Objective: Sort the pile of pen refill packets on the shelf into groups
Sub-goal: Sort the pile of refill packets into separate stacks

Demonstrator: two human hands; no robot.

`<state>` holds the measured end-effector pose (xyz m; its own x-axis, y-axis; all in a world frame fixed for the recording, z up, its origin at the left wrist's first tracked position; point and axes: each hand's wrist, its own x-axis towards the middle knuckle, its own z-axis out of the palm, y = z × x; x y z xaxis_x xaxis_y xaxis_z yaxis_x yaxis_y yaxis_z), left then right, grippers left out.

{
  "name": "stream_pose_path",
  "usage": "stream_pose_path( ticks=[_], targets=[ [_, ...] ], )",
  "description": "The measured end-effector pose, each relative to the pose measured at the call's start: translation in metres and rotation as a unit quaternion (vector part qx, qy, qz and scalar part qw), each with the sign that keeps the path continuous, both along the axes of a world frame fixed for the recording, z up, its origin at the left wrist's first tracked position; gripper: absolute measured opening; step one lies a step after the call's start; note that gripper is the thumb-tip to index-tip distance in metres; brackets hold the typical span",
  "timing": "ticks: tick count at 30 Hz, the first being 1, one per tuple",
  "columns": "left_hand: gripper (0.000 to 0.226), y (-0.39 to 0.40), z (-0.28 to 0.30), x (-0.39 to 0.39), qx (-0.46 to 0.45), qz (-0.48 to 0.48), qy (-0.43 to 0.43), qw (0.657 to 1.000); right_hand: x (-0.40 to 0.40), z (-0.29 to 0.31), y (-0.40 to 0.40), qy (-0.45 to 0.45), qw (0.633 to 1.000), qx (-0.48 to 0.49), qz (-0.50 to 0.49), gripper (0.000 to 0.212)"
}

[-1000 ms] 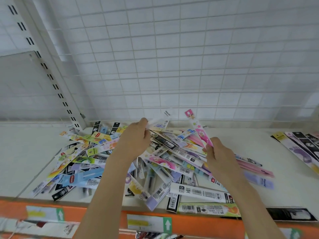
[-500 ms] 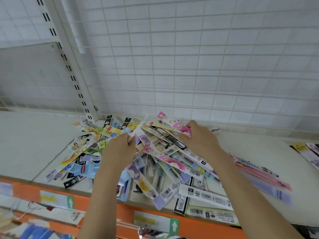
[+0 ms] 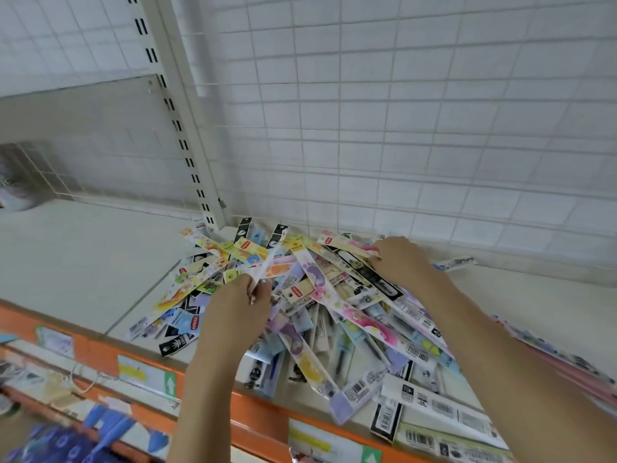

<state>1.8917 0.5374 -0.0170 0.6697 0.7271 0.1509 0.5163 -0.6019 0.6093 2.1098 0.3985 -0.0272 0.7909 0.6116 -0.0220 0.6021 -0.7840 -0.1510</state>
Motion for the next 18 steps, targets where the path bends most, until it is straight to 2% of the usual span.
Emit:
stream_pose_path(
  ticks=[7, 15, 18],
  targets=[
    [0.044, -0.005, 0.005, 0.021, -0.002, -0.028, 0.002, 1.000, -0.012, 0.010, -0.014, -0.034, 0.998, 0.054, -0.022, 0.026],
    [0.037, -0.008, 0.010, 0.078, 0.012, -0.071, 0.138, 0.988, -0.036, 0.024, -0.045, -0.032, 0.987, 0.147, -0.051, 0.017],
    [0.049, -0.011, 0.011, 0.091, 0.021, -0.066, 0.150, 0.986, -0.046, 0.024, -0.055, -0.006, 0.979, 0.194, -0.060, 0.025]
  ],
)
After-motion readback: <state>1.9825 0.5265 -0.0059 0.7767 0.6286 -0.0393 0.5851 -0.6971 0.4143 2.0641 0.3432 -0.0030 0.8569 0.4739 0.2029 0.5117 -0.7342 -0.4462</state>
